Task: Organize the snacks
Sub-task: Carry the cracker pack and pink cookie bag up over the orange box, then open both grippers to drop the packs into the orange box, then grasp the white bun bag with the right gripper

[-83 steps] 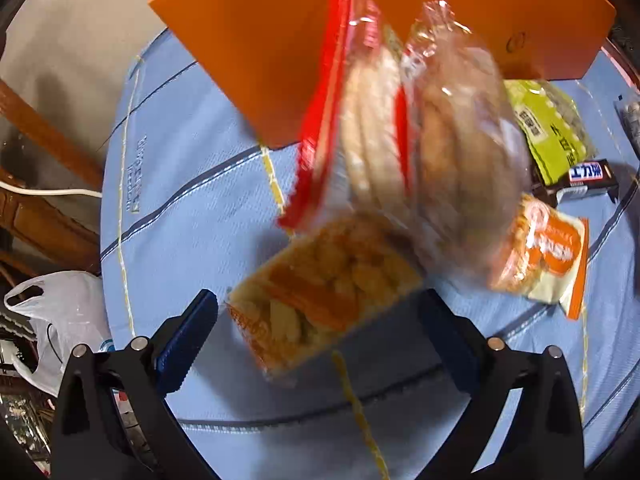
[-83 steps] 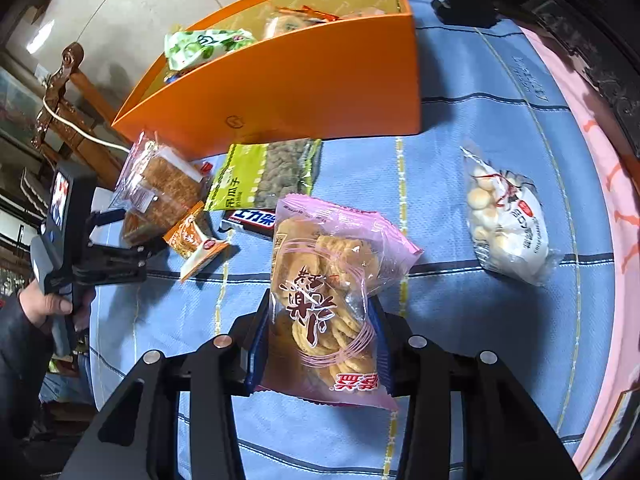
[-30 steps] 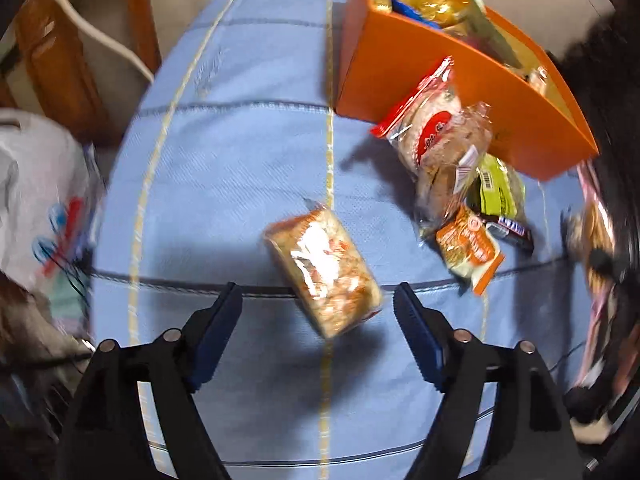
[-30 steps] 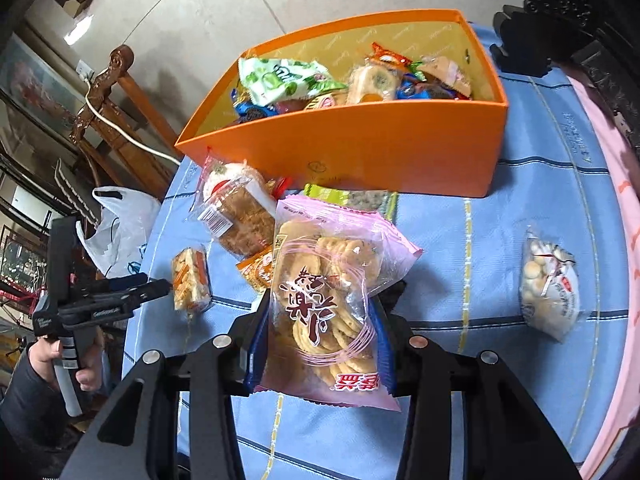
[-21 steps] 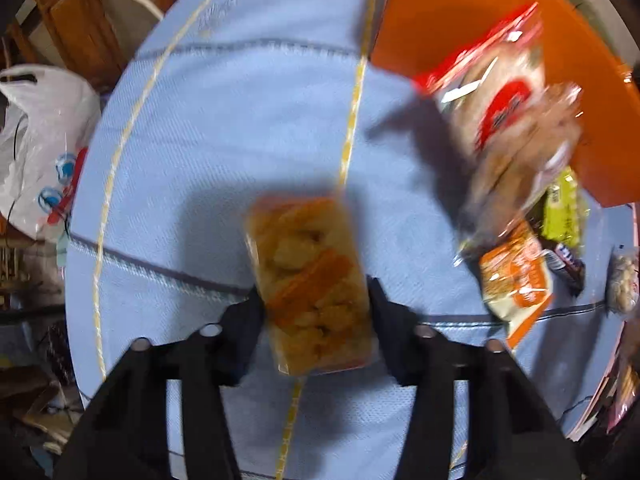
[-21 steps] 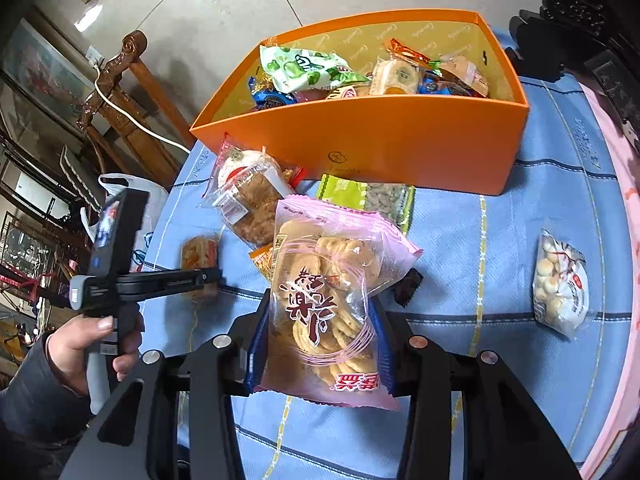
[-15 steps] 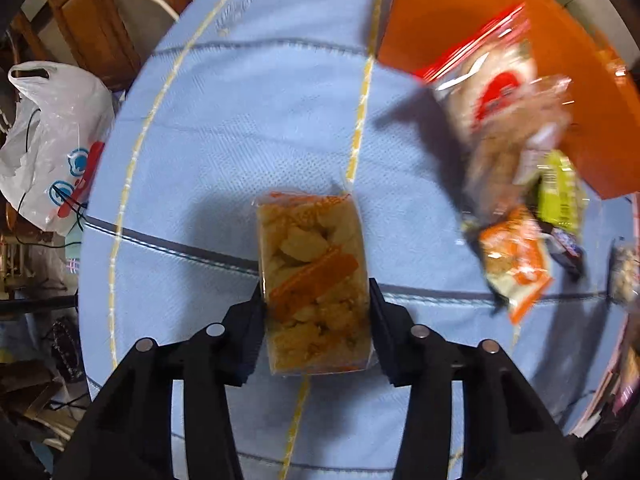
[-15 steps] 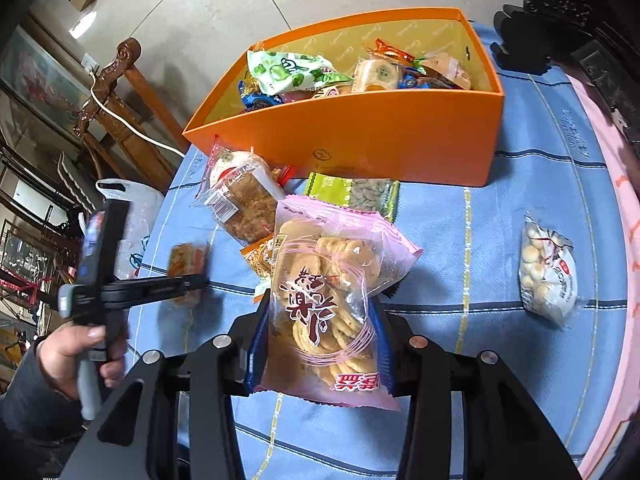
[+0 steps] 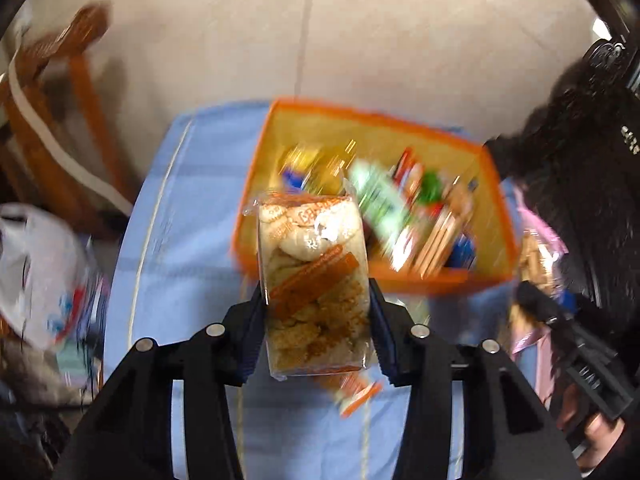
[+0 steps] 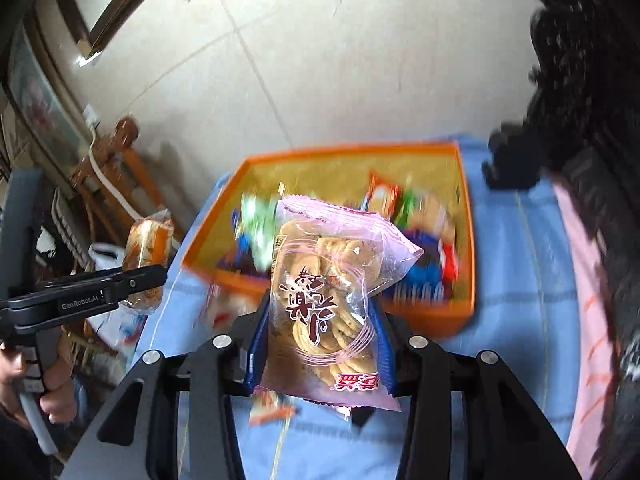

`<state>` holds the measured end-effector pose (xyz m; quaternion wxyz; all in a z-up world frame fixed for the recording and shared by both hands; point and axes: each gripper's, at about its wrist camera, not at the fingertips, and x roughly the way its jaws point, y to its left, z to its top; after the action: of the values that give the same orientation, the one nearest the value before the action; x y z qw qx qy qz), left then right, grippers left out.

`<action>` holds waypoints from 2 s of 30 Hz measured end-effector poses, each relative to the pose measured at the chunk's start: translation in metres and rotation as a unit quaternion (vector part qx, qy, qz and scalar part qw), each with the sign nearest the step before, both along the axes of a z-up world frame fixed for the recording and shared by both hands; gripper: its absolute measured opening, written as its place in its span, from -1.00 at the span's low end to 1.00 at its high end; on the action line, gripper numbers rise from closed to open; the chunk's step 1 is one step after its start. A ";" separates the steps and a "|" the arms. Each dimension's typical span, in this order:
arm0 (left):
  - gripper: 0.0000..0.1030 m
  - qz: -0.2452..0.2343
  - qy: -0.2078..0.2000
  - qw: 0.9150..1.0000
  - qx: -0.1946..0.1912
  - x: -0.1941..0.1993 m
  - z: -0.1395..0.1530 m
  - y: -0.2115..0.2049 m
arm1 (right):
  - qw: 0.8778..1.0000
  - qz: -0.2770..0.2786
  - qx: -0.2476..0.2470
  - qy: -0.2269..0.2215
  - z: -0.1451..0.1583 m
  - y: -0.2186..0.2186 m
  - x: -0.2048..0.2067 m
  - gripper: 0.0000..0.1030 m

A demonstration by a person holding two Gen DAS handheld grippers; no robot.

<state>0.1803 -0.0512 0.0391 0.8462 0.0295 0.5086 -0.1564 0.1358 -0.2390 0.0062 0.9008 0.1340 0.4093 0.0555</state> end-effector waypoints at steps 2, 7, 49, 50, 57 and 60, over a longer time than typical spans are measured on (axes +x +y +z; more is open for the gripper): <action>-0.12 -0.009 -0.005 1.000 -0.011 0.020 0.010 -0.024 | 1.000 -0.010 -0.005 -0.008 0.006 -0.004 0.021 -0.14; -0.05 -0.048 -0.017 0.999 0.004 0.065 0.010 -0.091 | 0.999 -0.042 -0.025 -0.006 0.004 -0.015 0.075 -0.09; 0.88 0.038 0.162 0.980 0.106 -0.094 -0.150 0.031 | 0.967 -0.226 0.005 0.115 -0.118 -0.072 -0.164 0.88; 0.89 0.040 0.164 0.980 0.105 -0.094 -0.150 0.033 | 0.965 -0.233 0.013 0.120 -0.121 -0.080 -0.163 0.88; 0.89 0.029 0.166 0.979 0.110 -0.095 -0.152 0.029 | 0.972 -0.192 -0.064 0.121 -0.131 -0.088 -0.118 0.88; 0.88 0.031 0.169 0.979 0.112 -0.093 -0.154 0.031 | 0.971 -0.157 -0.116 0.140 -0.141 -0.083 -0.084 0.88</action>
<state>0.0873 -0.0207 -0.1145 0.7438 0.0819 0.6591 -0.0749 0.0515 -0.3223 -0.1347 0.8413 0.0975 0.5089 -0.1540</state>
